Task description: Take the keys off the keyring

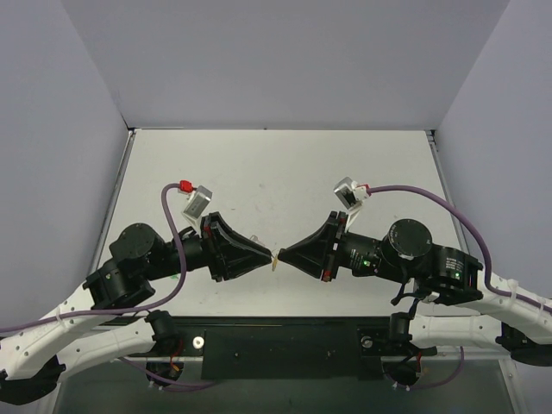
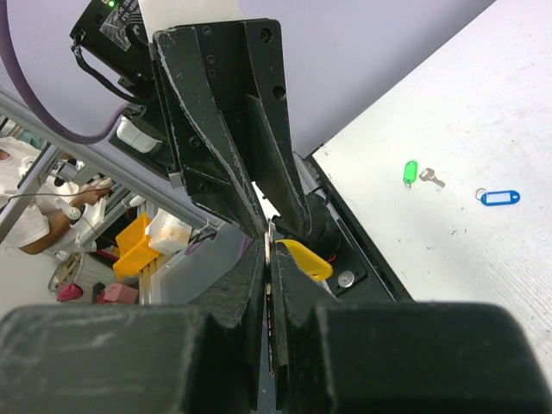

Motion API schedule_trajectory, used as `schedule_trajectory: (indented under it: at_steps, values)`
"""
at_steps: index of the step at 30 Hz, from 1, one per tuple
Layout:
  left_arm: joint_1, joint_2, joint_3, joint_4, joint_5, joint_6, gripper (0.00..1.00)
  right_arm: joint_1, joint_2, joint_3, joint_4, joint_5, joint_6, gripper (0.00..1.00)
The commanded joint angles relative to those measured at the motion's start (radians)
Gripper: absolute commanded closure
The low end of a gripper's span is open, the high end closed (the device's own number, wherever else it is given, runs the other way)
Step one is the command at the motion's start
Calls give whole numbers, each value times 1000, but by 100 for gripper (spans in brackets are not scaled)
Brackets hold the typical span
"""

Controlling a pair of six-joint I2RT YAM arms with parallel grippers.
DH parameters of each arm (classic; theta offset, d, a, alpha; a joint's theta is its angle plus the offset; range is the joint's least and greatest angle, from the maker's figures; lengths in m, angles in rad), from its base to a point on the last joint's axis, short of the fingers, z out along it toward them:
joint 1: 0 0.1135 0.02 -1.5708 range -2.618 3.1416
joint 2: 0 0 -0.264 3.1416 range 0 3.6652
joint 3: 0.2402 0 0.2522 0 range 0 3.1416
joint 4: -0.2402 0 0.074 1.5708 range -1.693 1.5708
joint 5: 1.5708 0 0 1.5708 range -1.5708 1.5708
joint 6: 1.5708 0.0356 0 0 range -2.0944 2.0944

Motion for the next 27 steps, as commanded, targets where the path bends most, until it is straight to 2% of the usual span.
schedule_trajectory:
  at_steps: [1, 12, 14, 15, 17, 21, 27]
  values:
    - [-2, -5, -1, 120, -10, -23, 66, -2, -1, -11, 78, 11, 10, 100]
    - [-2, 15, -11, 152, 1, -27, 75, -2, 1, -15, 84, 7, 13, 100]
    - [-2, 20, -12, 152, 6, -27, 82, -2, 1, -16, 85, 10, 14, 100]
    - [-2, 21, -14, 152, 18, -29, 92, -2, -1, -15, 87, 10, 15, 100]
    - [-2, 26, -14, 152, 30, -32, 100, -2, -1, -18, 90, 11, 15, 100]
    - [-4, 30, -11, 152, 49, -24, 100, -4, 4, -19, 95, 13, 20, 100]
    - [-4, 85, 61, -21, 21, 32, 100, -8, 10, -28, 79, 28, 29, 100]
